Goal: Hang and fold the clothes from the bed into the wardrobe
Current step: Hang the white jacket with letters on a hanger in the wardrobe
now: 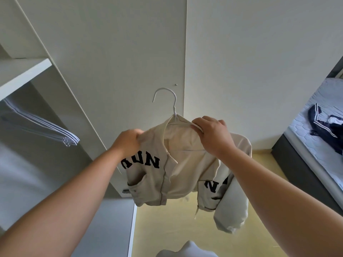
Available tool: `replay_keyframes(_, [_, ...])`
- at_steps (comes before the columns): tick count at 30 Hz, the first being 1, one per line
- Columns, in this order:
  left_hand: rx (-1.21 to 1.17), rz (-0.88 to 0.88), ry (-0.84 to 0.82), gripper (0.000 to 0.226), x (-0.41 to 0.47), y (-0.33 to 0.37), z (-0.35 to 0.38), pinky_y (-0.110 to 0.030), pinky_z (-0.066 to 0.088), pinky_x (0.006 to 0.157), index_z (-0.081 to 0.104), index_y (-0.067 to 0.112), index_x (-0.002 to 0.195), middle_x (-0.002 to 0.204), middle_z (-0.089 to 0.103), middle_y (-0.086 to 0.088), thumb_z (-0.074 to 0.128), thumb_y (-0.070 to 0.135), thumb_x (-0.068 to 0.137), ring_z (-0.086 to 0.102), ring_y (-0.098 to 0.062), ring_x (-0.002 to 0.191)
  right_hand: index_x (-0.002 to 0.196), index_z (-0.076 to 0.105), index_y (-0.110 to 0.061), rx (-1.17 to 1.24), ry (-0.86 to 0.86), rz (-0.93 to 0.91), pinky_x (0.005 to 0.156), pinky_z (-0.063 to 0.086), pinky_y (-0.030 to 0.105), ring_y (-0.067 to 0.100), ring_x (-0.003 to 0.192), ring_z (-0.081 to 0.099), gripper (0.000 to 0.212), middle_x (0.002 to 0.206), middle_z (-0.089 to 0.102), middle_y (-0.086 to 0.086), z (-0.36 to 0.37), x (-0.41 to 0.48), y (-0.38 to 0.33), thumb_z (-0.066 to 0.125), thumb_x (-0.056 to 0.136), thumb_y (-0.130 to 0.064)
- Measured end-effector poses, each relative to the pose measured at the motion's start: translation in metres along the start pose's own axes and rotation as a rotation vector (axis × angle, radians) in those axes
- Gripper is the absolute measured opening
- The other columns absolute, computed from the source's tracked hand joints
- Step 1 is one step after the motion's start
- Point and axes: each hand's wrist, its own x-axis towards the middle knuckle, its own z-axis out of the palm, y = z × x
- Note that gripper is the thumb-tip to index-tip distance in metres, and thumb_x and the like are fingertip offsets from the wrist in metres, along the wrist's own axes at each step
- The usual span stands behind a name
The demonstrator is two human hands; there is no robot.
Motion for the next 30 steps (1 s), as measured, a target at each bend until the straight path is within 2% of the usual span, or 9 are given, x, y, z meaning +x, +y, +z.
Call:
replay_keyframes(4, [0.188, -0.029, -0.022, 0.019, 0.002, -0.027, 0.013, -0.037, 0.044, 0.068, 0.062, 0.006, 0.076, 0.082, 0.068, -0.008, 0.047, 0.004, 0.088, 0.062, -0.030, 0.082, 0.107, 0.068, -0.022, -0.040, 0.033, 0.027, 0.081, 0.040, 0.043, 0.029, 0.088, 0.062, 0.015, 0.091, 0.065, -0.002, -0.001, -0.002, 0.007, 0.055, 0.104, -0.030])
replay_keyframes(7, [0.100, -0.030, 0.106, 0.031, 0.002, -0.031, 0.016, -0.035, 0.037, 0.061, 0.057, 0.010, 0.063, 0.063, 0.061, -0.005, 0.063, 0.017, 0.093, 0.058, -0.028, 0.068, 0.108, 0.065, -0.025, -0.080, -0.028, 0.063, 0.077, 0.042, 0.040, 0.028, 0.086, 0.062, 0.025, 0.091, 0.063, -0.003, -0.008, 0.000, 0.010, 0.047, 0.104, -0.042])
replay_keyframes(11, [-0.008, -0.063, 0.347, 0.027, 0.001, -0.020, 0.014, -0.027, 0.040, 0.056, 0.069, 0.018, 0.068, 0.064, 0.066, 0.005, 0.079, 0.037, 0.085, 0.061, -0.016, 0.064, 0.077, 0.052, -0.029, -0.134, -0.192, 0.148, 0.059, 0.042, 0.033, 0.020, 0.070, 0.056, 0.052, 0.074, 0.054, -0.009, -0.017, 0.004, 0.010, 0.032, 0.095, -0.073])
replay_keyframes(15, [0.121, -0.079, 0.474, 0.045, 0.003, -0.010, 0.006, -0.032, 0.038, 0.054, 0.062, 0.015, 0.068, 0.062, 0.063, -0.001, 0.078, 0.056, 0.079, 0.058, -0.028, 0.063, 0.077, 0.042, -0.022, -0.116, -0.153, 0.170, 0.059, 0.046, 0.037, 0.029, 0.071, 0.055, 0.051, 0.073, 0.051, -0.004, -0.017, 0.001, 0.011, 0.030, 0.100, -0.065])
replay_keyframes(18, [0.072, -0.035, 0.504, 0.047, 0.002, -0.010, 0.006, -0.032, 0.031, 0.052, 0.054, 0.017, 0.071, 0.065, 0.057, 0.003, 0.071, 0.059, 0.084, 0.053, -0.022, 0.062, 0.085, 0.037, -0.026, -0.112, -0.046, 0.070, 0.054, 0.040, 0.034, 0.029, 0.067, 0.052, 0.035, 0.075, 0.048, -0.006, -0.017, 0.000, 0.013, 0.030, 0.103, -0.055])
replay_keyframes(22, [-0.158, 0.006, 0.321, 0.044, 0.000, -0.016, 0.013, -0.032, 0.034, 0.053, 0.052, 0.015, 0.070, 0.064, 0.056, 0.000, 0.063, 0.052, 0.092, 0.053, -0.018, 0.061, 0.088, 0.039, -0.025, 0.018, 0.071, 0.072, 0.056, 0.042, 0.037, 0.031, 0.067, 0.050, 0.024, 0.078, 0.049, -0.003, -0.015, 0.001, 0.011, 0.036, 0.105, -0.041])
replay_keyframes(25, [-0.341, -0.040, 0.097, 0.048, -0.004, -0.022, 0.013, -0.031, 0.035, 0.054, 0.053, 0.018, 0.065, 0.051, 0.050, 0.009, 0.057, 0.053, 0.097, 0.048, -0.010, 0.049, 0.086, 0.036, -0.027, 0.059, -0.034, 0.157, 0.068, 0.037, 0.036, 0.032, 0.076, 0.053, 0.022, 0.083, 0.049, -0.004, -0.014, 0.005, 0.009, 0.041, 0.106, -0.036])
replay_keyframes(27, [-0.408, -0.074, -0.004, 0.053, -0.010, -0.025, 0.013, -0.028, 0.034, 0.052, 0.048, 0.019, 0.062, 0.047, 0.041, 0.011, 0.054, 0.058, 0.097, 0.041, -0.006, 0.044, 0.084, 0.042, -0.024, 0.125, -0.143, 0.252, 0.069, 0.040, 0.039, 0.030, 0.082, 0.056, 0.028, 0.084, 0.055, -0.004, -0.017, 0.006, 0.007, 0.042, 0.099, -0.048])
replay_keyframes(30, [-0.530, -0.070, -0.099, 0.045, -0.018, -0.028, 0.020, -0.026, 0.044, 0.064, 0.067, 0.023, 0.073, 0.062, 0.063, 0.012, 0.057, 0.063, 0.093, 0.059, -0.002, 0.059, 0.091, 0.062, -0.026, 0.331, -0.269, 0.363, 0.083, 0.051, 0.043, 0.023, 0.091, 0.064, 0.060, 0.091, 0.069, -0.005, -0.023, 0.004, -0.002, 0.034, 0.082, -0.077])
